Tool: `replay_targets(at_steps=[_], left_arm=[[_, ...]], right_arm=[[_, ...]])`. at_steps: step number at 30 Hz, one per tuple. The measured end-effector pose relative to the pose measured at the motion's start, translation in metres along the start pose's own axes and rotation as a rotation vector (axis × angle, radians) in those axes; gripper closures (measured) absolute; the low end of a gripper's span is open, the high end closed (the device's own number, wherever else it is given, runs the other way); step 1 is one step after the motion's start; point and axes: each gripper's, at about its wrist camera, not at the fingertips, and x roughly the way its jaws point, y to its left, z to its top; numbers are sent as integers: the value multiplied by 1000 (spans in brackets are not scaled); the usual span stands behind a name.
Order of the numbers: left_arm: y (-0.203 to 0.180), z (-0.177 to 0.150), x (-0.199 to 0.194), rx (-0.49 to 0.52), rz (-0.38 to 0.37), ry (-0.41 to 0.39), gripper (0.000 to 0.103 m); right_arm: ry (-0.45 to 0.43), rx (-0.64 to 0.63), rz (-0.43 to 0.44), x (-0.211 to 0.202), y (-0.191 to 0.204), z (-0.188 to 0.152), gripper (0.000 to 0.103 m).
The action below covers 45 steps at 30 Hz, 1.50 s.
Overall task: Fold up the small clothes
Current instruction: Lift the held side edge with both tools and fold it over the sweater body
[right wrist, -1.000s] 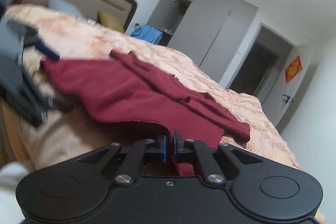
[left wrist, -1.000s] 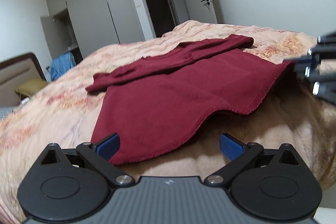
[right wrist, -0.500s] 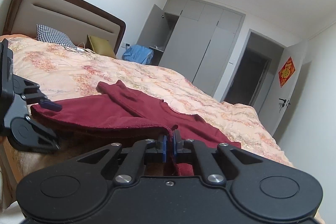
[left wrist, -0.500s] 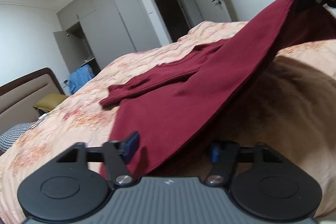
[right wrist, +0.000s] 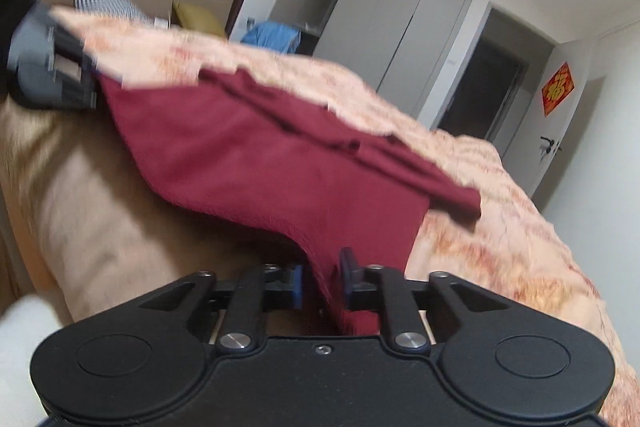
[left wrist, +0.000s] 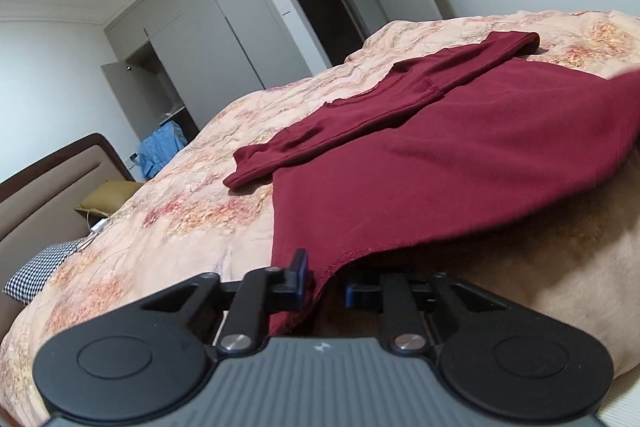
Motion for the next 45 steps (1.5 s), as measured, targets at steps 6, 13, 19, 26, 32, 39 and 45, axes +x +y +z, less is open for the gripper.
replay_targets(at_steps=[6,13,19,26,32,39,45], left_arm=[[6,4,-1,7,-1,-18,96],[20,11,-22,-57,24,-104,98],[21,15,-53,-52,20,-174,98],[29,1,-122,-69,-30,-221,98],[35,-6,-197,-67,-70,-235,98],[45,12,-264,-64,-91,-247,98],[45,27,-266,-29,-108,-238,98]], right_arm=[[15,-78,-28,5,14,-16,93],[-41,-58,-82,-14,-2,-9,99],[-115,-59,-132,-52,-16,1,99],[-172,-76,-104,-130,-24,-1,99],[-198,-102,-55,-207,-32,9,99],[-227,-52,-8,-260,-54,29,99],[-243,-4,-25,-245,-65,34,99]])
